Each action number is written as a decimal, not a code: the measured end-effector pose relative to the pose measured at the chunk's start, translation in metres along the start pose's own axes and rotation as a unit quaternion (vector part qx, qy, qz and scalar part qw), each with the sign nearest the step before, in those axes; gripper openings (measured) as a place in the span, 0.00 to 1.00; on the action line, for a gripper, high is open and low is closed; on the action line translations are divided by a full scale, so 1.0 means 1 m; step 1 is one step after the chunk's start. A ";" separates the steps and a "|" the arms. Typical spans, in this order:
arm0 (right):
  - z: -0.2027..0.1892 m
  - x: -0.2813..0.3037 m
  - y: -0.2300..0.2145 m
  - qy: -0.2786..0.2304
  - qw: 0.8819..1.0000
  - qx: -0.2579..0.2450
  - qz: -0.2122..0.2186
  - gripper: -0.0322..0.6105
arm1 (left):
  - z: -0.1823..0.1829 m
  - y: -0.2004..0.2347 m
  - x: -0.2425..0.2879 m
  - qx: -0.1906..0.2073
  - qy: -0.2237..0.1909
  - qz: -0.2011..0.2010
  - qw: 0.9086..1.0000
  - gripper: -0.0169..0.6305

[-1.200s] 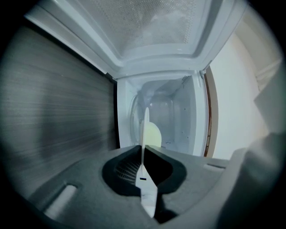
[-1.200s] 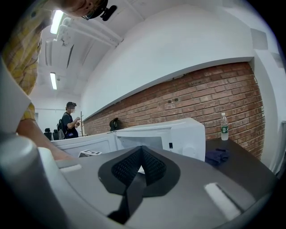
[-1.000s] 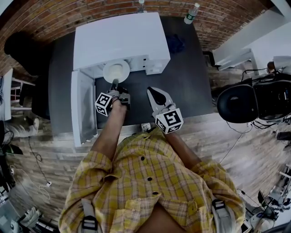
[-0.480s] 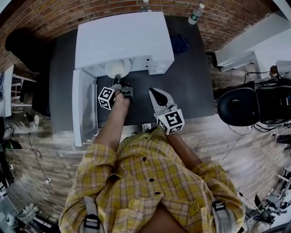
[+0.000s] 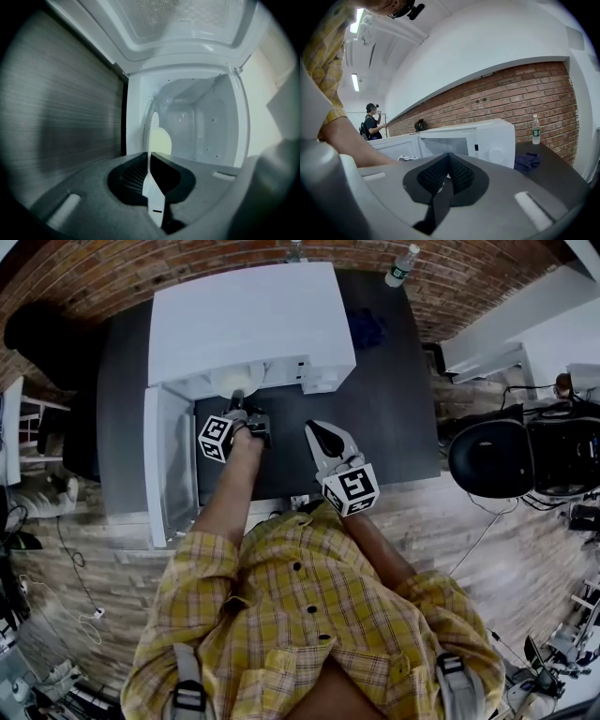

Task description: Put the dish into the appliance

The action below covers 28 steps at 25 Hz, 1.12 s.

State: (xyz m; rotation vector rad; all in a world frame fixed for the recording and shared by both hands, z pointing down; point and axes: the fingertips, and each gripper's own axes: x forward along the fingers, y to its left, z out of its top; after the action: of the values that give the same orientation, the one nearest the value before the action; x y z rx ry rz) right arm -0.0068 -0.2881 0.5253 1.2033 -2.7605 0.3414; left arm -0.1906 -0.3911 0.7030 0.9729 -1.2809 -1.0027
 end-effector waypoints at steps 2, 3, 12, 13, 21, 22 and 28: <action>0.000 0.001 -0.001 0.001 1.000 0.000 0.000 0.06 | -0.001 -0.001 0.004 -0.001 0.000 0.003 1.000 0.04; 0.000 0.002 -0.001 0.002 1.000 0.000 0.001 0.06 | -0.001 -0.001 0.005 -0.002 -0.001 0.004 1.000 0.04; -0.002 0.005 -0.007 0.007 1.000 0.000 -0.003 0.06 | 0.000 -0.002 0.014 -0.006 -0.007 0.001 1.000 0.04; -0.003 0.005 -0.008 0.007 1.000 0.001 -0.003 0.06 | 0.000 -0.002 0.015 -0.005 -0.008 0.002 1.000 0.04; -0.003 0.006 -0.006 0.008 1.000 0.000 0.002 0.06 | 0.000 -0.002 0.012 -0.002 -0.002 0.006 1.000 0.12; -0.003 0.006 -0.006 0.007 1.000 0.000 0.002 0.06 | -0.001 -0.002 0.011 -0.002 -0.001 0.007 1.000 0.17; -0.005 0.005 -0.003 0.008 1.000 0.010 0.002 0.06 | -0.005 -0.002 0.002 0.001 0.007 0.007 1.000 0.21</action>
State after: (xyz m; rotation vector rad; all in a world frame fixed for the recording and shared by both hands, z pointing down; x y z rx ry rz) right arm -0.0078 -0.2923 0.5316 1.1943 -2.7529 0.3783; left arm -0.1853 -0.3935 0.7011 0.9690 -1.2758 -0.9835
